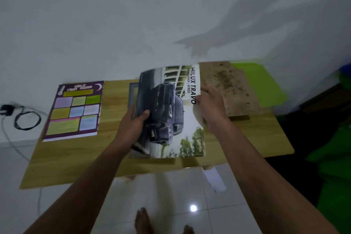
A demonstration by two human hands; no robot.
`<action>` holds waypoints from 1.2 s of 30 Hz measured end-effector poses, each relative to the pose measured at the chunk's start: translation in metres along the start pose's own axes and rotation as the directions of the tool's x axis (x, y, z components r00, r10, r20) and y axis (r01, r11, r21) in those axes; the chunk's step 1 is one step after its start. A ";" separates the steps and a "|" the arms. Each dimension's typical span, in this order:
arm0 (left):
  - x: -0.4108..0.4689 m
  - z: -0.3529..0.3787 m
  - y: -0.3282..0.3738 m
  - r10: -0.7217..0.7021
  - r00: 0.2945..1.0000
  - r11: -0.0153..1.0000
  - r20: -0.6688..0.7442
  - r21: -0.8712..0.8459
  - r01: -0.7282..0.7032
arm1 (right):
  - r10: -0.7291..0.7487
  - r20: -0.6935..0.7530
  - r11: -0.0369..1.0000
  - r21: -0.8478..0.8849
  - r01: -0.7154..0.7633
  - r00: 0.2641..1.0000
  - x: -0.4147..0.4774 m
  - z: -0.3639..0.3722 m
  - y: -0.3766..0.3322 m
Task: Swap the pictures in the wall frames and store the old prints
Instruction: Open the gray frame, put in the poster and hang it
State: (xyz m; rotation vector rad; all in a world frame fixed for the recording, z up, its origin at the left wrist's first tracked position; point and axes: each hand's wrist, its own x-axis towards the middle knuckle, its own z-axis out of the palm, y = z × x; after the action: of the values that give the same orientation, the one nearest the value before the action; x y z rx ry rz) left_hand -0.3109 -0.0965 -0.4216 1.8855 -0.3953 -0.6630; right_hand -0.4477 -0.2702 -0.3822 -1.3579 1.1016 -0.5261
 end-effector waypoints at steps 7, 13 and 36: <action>-0.039 0.032 -0.040 -0.125 0.984 0.992 0.125 0.037 0.121 | -0.006 0.036 0.983 -0.185 0.013 0.999 -0.015 -0.057 0.064; -0.055 0.054 -0.077 -0.139 0.988 0.956 0.073 0.271 0.115 | 0.043 0.109 0.952 -0.307 -0.007 0.993 -0.017 -0.078 0.129; -0.047 0.183 -0.092 0.112 0.969 0.700 0.221 0.674 -0.235 | -0.078 -0.067 0.640 -0.768 -0.002 0.995 0.021 -0.151 0.201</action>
State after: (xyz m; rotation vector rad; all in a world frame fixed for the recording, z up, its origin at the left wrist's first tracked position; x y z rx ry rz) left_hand -0.4628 -0.1687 -0.5480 2.4685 -1.0433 -0.5792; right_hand -0.6242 -0.3230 -0.5547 -2.1238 1.4631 -0.1191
